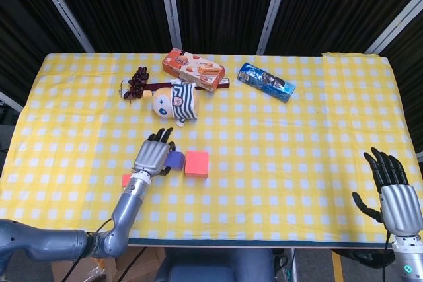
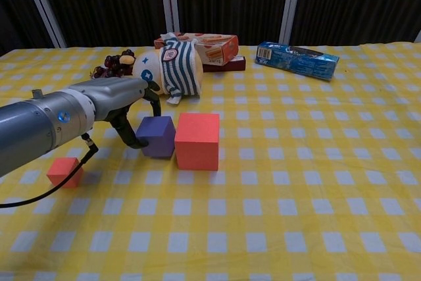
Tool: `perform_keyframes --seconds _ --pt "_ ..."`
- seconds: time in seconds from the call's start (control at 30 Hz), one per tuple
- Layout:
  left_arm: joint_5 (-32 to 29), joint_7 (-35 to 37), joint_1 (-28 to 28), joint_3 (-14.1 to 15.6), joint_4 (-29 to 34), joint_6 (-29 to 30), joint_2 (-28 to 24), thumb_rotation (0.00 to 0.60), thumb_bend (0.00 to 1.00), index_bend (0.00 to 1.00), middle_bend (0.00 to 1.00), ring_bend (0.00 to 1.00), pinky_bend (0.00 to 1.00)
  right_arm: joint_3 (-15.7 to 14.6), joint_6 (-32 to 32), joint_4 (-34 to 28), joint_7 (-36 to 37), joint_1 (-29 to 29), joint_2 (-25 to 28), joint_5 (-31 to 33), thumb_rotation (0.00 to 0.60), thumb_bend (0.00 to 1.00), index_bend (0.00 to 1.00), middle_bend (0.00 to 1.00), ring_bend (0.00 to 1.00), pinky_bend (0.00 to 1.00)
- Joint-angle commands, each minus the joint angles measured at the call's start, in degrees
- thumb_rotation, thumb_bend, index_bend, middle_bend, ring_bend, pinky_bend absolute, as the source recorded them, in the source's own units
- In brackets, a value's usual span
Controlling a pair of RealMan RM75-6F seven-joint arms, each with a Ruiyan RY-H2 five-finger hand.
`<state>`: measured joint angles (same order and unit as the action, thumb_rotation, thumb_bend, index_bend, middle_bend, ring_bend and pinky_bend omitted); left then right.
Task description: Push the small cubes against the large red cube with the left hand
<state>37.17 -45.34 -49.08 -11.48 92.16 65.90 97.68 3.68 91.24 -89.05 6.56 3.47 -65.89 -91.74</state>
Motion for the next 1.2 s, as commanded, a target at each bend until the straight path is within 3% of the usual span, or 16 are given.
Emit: perform_keyframes --seconds 0.03,0.7,0.93,1.2 --pt "-0.7 -0.4 -0.3 -0.3 0.2 0.0 0.4 0.600 0.35 0.42 0.00 0.00 0.17 0.0 0.1 0.0 0.1 0.0 0.0 -0.1 0.600 0.36 0.00 0.00 0.00 0.07" --pt "-2.1 -1.1 -1.2 -0.5 -0.4 0.9 2.4 0.600 0.33 0.40 0.00 0.00 0.17 0.0 0.7 0.5 0.6 -0.1 -0.3 -0.6 0.600 0.36 0.00 0.00 0.00 0.07" --pt "-2.6 -1.3 -1.2 -0.2 0.0 0.6 2.0 0.600 0.19 0.27 0.00 0.00 0.16 0.1 1.1 0.6 0.7 -0.1 -0.4 -0.7 0.600 0.36 0.00 0.00 0.00 0.07" --pt "-2.9 -1.3 -1.1 0.1 0.9 0.5 0.9 0.600 0.16 0.15 0.00 0.00 0.15 0.2 1.3 0.7 0.7 -0.1 -0.5 -0.9 0.600 0.36 0.00 0.00 0.00 0.07"
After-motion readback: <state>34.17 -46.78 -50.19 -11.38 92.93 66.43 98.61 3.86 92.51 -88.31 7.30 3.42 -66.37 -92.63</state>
